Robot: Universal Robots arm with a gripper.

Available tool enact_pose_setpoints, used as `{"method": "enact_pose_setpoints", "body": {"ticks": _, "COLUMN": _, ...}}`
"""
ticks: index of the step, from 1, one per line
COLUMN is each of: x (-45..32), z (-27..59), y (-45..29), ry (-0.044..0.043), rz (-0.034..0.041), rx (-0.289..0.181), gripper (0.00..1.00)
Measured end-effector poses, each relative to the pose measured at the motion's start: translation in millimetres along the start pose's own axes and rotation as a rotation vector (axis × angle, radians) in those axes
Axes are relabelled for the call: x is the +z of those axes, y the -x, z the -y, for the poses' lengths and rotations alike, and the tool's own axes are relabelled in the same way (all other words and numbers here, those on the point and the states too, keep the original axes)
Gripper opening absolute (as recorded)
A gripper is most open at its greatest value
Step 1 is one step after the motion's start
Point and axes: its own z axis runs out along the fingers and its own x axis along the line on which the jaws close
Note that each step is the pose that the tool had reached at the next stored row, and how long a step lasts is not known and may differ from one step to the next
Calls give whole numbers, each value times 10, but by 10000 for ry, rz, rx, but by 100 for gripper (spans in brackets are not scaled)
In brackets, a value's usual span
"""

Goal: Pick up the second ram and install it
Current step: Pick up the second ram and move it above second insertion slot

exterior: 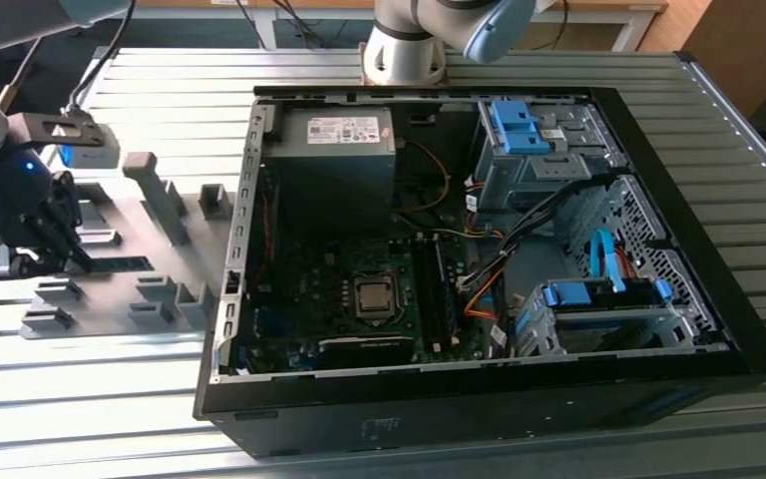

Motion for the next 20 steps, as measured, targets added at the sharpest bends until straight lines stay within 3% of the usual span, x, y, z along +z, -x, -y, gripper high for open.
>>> {"method": "enact_pose_setpoints", "body": {"ticks": 9, "x": -159, "z": 0, "y": 2, "ry": 0, "rz": -35, "rx": 0, "gripper": 14}}
{"method": "enact_pose_setpoints", "body": {"ticks": 20, "x": -190, "z": 0, "y": 2, "ry": -1, "rz": -30, "rx": 1, "gripper": 14}}
